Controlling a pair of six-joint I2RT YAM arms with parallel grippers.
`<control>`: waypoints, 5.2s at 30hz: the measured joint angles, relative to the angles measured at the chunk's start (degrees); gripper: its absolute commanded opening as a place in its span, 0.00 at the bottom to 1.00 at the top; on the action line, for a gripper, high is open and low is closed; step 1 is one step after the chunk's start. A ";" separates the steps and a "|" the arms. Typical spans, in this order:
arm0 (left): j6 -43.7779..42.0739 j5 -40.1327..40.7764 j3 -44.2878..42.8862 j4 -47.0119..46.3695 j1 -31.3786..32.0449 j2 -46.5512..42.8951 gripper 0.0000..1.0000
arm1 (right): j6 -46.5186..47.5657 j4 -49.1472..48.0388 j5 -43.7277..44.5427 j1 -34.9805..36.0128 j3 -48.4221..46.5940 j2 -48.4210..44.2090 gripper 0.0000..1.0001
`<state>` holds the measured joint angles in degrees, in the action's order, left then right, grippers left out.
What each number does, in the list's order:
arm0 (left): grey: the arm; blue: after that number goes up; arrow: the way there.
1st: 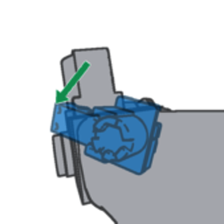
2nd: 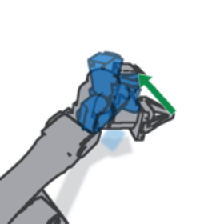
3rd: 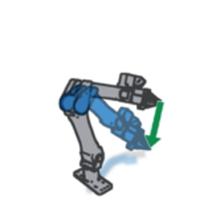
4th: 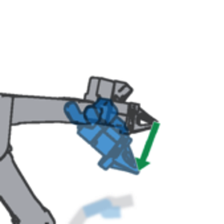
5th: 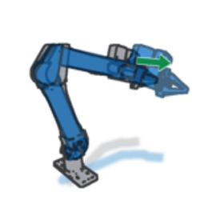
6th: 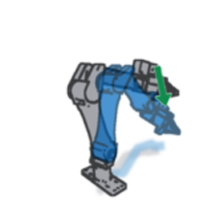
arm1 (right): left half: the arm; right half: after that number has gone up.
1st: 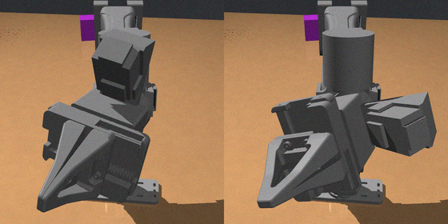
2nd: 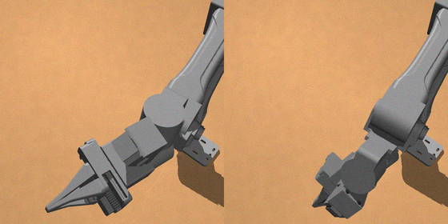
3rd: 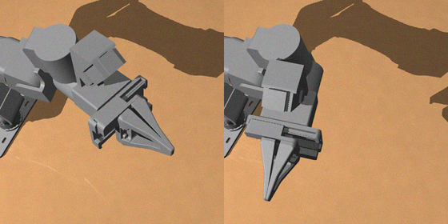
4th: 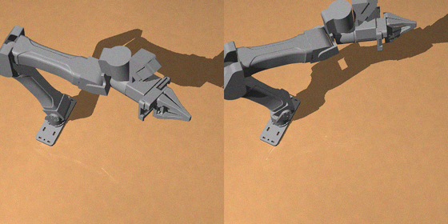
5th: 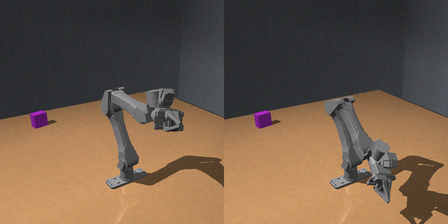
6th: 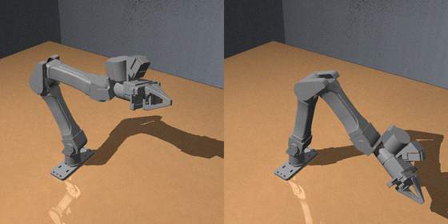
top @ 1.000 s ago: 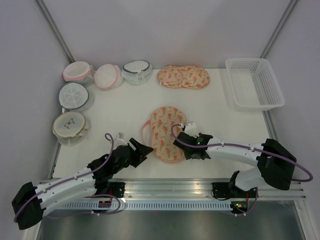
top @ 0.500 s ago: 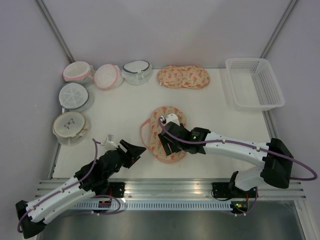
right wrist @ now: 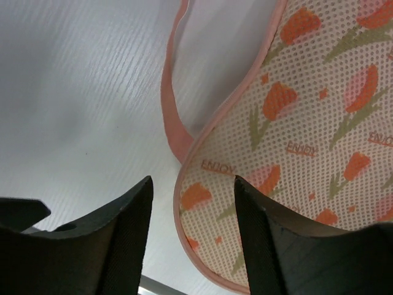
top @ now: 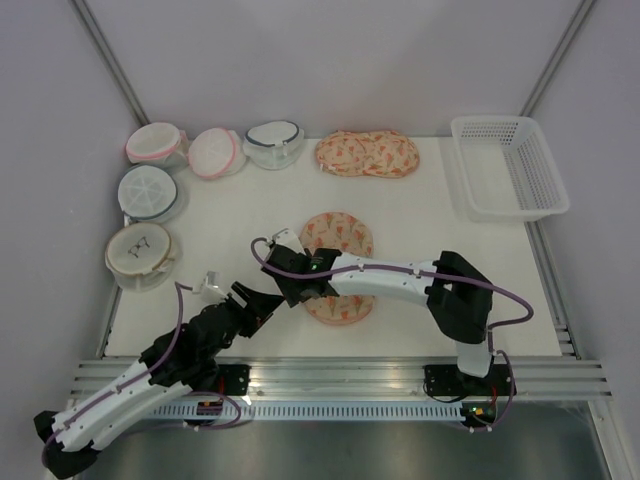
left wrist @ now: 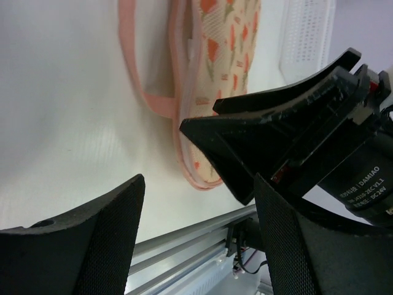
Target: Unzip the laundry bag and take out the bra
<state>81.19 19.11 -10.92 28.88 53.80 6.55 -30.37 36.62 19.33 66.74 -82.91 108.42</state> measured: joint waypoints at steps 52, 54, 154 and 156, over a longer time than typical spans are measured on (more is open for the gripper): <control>-0.76 6.12 -5.90 11.13 0.02 -6.19 0.78 | -3.80 4.24 9.51 0.17 -6.36 11.61 0.15; -0.76 6.29 -6.21 11.67 0.02 -6.19 0.78 | -4.09 4.96 10.38 0.20 -6.21 11.76 0.00; -0.07 4.20 -6.69 16.55 0.02 -6.19 0.77 | 7.15 -3.56 14.10 -18.97 -0.81 -26.67 0.00; -0.07 4.17 -6.71 16.55 0.02 -6.19 0.77 | 7.76 -1.62 16.31 -20.57 -6.84 -25.81 0.00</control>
<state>81.12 23.29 -17.63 45.43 53.82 0.36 -22.61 35.00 35.64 46.17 -89.76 82.61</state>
